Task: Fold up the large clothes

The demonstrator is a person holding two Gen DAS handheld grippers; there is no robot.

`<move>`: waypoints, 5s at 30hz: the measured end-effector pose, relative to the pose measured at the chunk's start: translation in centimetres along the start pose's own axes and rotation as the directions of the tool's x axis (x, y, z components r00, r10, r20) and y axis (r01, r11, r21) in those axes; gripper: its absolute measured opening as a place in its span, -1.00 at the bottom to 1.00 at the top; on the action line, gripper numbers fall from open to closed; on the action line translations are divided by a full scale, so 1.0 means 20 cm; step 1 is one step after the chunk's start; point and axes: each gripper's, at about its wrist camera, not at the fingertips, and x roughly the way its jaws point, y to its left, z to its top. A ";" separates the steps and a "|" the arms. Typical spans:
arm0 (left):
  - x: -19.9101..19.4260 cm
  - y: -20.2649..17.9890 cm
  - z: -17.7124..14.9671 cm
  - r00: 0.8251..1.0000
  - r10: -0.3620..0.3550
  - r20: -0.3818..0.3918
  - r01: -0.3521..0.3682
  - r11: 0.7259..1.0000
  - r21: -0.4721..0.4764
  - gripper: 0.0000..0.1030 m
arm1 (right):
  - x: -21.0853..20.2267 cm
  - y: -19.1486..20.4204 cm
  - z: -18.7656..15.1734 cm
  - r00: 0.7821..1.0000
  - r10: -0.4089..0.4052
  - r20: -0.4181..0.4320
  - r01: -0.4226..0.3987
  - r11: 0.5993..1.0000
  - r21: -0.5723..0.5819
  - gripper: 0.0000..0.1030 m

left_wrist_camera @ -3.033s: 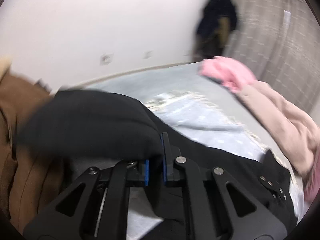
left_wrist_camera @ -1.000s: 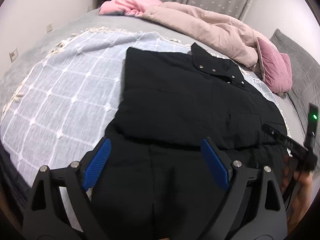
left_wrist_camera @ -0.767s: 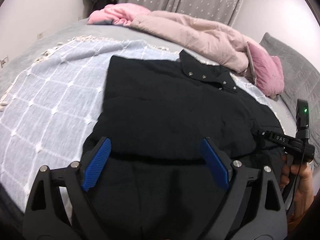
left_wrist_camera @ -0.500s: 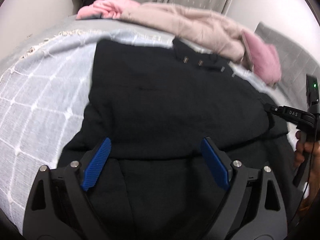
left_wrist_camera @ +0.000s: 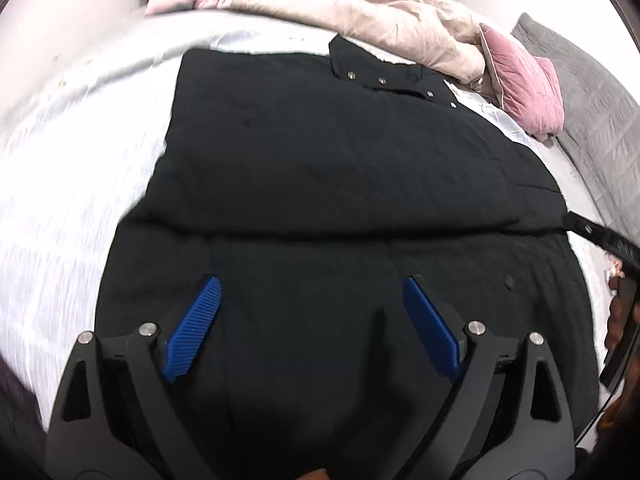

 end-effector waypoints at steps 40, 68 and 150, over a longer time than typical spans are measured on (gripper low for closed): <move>-0.52 0.15 -0.87 0.917 0.173 -0.359 -0.157 0.985 0.074 0.82 | -0.79 -1.00 -1.05 0.983 0.036 -0.178 -0.005 0.985 0.170 0.52; -0.61 0.15 -1.01 0.959 -0.019 -0.284 0.017 1.000 -0.009 -0.32 | -0.70 -1.07 -1.26 0.971 0.230 -0.068 -0.192 0.914 0.357 -0.29; -0.54 -0.38 -0.22 0.987 -0.091 0.135 0.040 0.939 0.342 0.55 | -0.53 -0.52 -0.41 0.998 0.048 -0.050 -0.045 0.997 0.062 0.40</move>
